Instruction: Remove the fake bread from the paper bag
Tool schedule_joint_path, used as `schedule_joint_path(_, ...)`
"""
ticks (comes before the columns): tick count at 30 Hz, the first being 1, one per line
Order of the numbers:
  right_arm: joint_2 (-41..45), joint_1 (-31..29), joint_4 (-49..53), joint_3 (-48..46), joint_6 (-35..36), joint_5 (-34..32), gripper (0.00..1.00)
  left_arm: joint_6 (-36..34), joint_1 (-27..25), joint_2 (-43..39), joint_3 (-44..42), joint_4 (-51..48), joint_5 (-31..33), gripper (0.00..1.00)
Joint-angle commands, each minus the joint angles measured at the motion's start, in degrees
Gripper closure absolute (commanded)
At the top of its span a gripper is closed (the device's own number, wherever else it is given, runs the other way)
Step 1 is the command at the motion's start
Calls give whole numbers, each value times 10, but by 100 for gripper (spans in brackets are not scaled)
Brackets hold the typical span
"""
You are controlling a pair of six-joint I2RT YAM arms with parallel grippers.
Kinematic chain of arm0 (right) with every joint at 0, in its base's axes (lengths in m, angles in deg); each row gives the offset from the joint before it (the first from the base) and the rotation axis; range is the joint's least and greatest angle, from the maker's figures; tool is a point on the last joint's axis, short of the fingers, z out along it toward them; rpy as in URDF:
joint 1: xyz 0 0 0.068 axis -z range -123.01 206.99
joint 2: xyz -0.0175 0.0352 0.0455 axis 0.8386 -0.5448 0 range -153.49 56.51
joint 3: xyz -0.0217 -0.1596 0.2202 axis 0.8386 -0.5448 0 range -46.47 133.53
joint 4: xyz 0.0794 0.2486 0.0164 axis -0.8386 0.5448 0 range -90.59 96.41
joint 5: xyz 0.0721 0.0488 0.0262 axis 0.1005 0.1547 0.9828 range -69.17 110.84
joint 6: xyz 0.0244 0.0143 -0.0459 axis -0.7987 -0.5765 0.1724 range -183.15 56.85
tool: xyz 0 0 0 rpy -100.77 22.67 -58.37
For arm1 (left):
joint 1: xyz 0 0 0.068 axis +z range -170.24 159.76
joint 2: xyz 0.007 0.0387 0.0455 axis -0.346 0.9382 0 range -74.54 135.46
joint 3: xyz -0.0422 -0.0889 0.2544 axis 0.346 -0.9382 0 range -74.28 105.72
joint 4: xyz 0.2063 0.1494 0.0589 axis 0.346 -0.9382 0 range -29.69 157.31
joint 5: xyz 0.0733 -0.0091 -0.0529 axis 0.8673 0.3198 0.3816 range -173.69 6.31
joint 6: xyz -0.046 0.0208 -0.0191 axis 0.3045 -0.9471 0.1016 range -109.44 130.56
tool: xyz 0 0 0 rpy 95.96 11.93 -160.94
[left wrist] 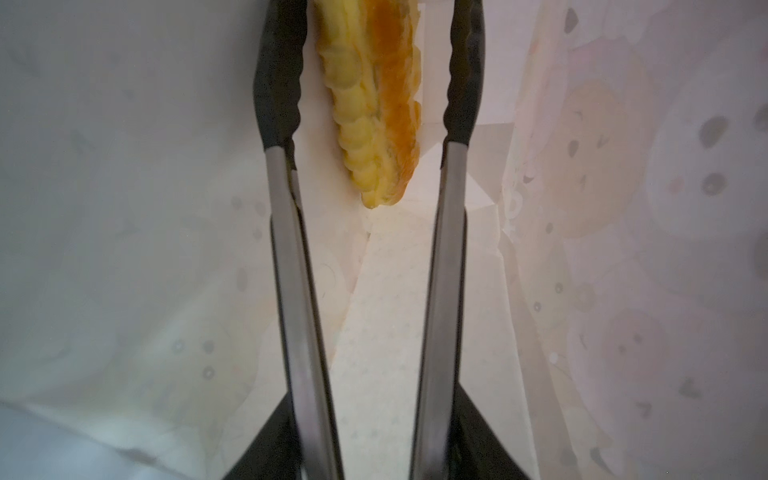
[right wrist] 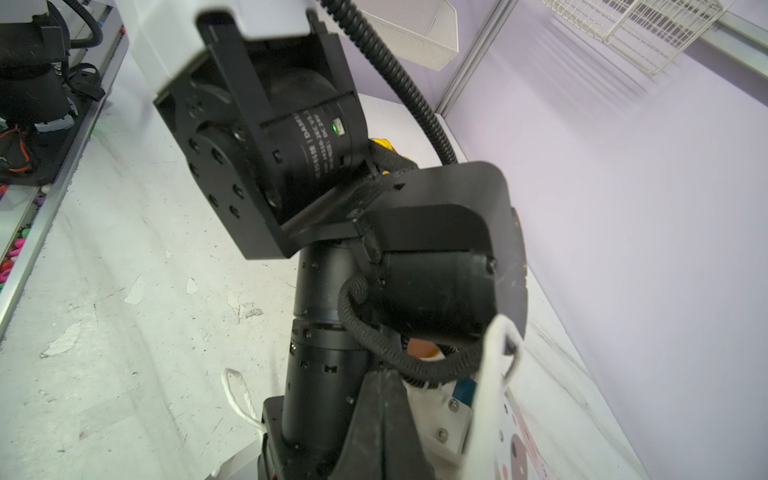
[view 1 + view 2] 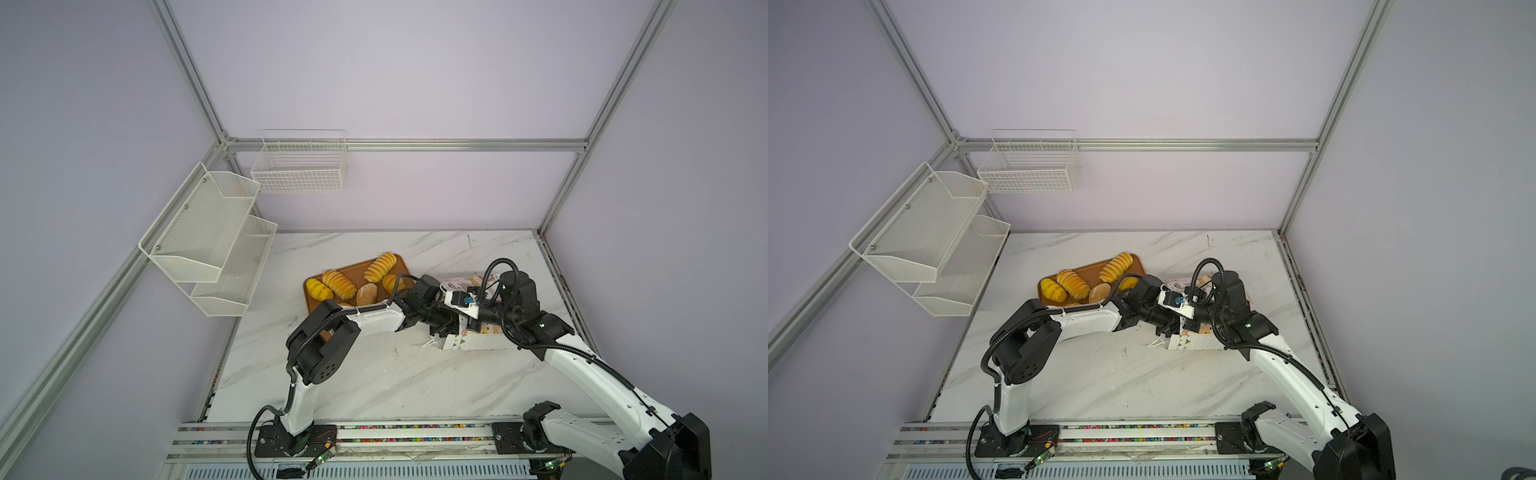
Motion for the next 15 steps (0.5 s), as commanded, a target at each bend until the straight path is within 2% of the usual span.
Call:
schedule_joint_path(1, 5, -16, -17, 14, 15, 24, 100, -8, -6, 13, 72, 54, -24, 54)
schedule_joint_path(7, -4, -25, -9, 21, 20, 21, 100, -10, -11, 42, 103, 62, -48, 59)
schedule_joint_path(10, -5, -27, -3, 24, 23, 18, 100, -7, -11, 42, 98, 74, -53, 71)
schedule_joint_path(15, 20, -27, -6, 8, 17, -2, 100, -16, 2, 4, 57, 85, -34, 100)
